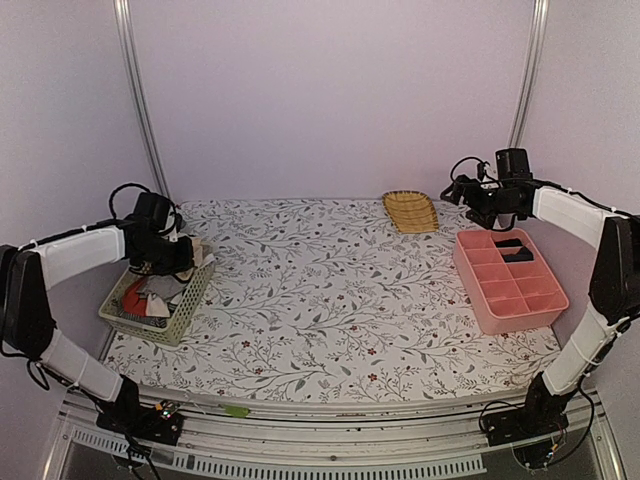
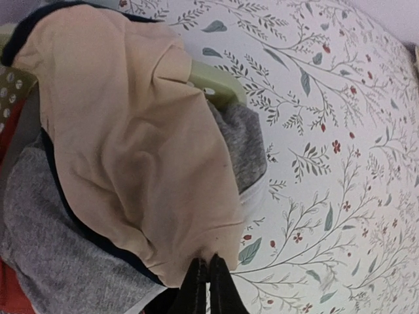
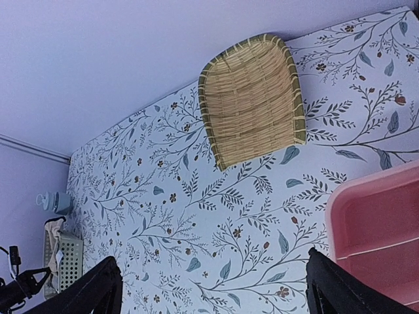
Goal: Roll the underwear
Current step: Pick up the underwear from the storage box, then place the underwear at the center of the board, then pick up the underwear from the center of the board.
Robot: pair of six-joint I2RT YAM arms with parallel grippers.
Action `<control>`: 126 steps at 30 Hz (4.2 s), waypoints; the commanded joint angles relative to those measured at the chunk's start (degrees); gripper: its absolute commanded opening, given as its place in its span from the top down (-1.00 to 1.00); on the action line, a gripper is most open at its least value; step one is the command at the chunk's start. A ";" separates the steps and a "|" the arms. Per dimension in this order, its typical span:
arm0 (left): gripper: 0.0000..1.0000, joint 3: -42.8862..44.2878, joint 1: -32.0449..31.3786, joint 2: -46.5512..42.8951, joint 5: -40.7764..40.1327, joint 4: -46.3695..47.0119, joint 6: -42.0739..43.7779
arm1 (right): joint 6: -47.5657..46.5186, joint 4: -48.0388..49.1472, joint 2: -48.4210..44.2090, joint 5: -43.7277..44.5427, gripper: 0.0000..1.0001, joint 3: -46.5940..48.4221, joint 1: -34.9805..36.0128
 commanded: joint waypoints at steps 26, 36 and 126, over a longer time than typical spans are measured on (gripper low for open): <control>1.00 16.73 -24.31 -8.83 23.56 19.11 -5.81 | -2.27 1.74 1.04 -4.18 -0.95 2.01 -0.15; -0.73 -0.25 -16.13 -13.05 -0.26 -0.10 -1.39 | -4.44 -1.81 2.59 -12.54 -0.91 -0.57 -0.11; 1.00 22.14 -28.97 22.43 21.91 14.57 22.12 | 7.29 4.30 -12.64 -18.19 -0.38 -34.14 16.93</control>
